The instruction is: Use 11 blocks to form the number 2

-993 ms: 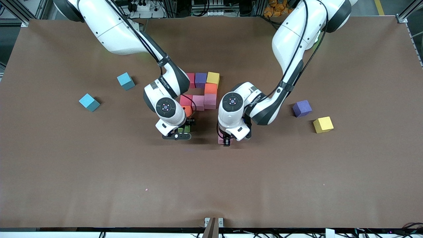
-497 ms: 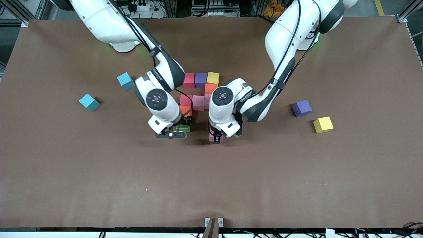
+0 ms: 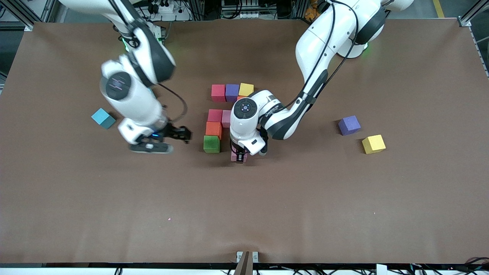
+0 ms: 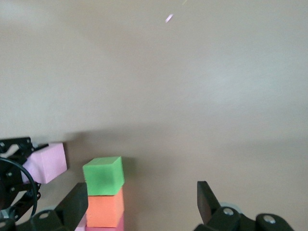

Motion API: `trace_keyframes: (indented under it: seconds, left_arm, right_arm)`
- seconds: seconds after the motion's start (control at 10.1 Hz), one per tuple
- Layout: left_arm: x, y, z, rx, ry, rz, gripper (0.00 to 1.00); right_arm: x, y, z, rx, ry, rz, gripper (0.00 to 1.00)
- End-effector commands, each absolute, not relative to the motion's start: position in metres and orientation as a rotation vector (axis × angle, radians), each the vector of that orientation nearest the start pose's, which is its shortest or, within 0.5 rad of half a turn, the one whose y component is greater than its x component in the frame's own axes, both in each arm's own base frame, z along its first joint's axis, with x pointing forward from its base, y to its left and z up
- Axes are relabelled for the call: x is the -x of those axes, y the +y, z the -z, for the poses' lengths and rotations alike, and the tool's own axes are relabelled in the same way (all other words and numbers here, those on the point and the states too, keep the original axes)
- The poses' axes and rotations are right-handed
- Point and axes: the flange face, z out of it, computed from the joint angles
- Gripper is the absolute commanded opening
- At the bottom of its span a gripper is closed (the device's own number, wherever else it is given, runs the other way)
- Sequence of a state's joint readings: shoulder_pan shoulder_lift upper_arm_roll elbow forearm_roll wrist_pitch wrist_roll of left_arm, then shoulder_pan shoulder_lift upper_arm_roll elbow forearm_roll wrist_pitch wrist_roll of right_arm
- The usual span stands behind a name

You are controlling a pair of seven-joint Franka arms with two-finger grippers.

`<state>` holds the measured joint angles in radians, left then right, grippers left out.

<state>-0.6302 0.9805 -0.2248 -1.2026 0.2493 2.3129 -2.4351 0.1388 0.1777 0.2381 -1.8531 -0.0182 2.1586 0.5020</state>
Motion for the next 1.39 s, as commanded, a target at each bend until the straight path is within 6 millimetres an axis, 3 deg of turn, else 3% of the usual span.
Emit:
trace_keyframes:
  seconds: [0.0, 0.1, 0.3, 0.5, 0.7, 0.79, 1.09, 1.29]
  left_arm:
    - [-0.543, -0.565, -0.2, 2.359, -2.329, -0.051, 0.0]
    - [-0.541, -0.57, -0.201, 2.359, -2.334, -0.067, 0.0]
    - [-0.537, -0.573, -0.2, 2.345, -2.336, -0.095, 0.0]
    - [-0.531, -0.577, -0.198, 2.345, -2.326, -0.104, 0.0]
    - [-0.528, -0.58, -0.197, 2.343, -2.323, -0.117, 0.0]
    - [-0.526, -0.581, -0.196, 2.342, -2.323, -0.121, 0.0]
    - [-0.525, -0.58, -0.19, 2.335, -2.315, -0.123, 0.0]
    - [-0.524, -0.58, -0.181, 2.35, -2.296, -0.121, 0.0]
  right_arm:
    - [-0.558, 0.148, -0.509, 3.064, 0.25, 0.302, 1.0]
    - [-0.555, 0.125, -0.528, 3.095, 0.149, 0.306, 1.0]
    - [-0.556, 0.065, -0.567, 3.121, 0.189, 0.25, 1.0]
    - [-0.553, 0.031, -0.62, 3.139, 0.218, 0.232, 1.0]
    - [-0.549, -0.005, -0.648, 3.161, 0.071, 0.227, 1.0]
    - [-0.545, -0.016, -0.654, 3.167, 0.05, 0.192, 1.0]
    - [-0.529, -0.024, -0.676, 3.168, 0.067, 0.068, 1.0]
    - [-0.528, -0.02, -0.676, 3.173, 0.022, 0.055, 1.0]
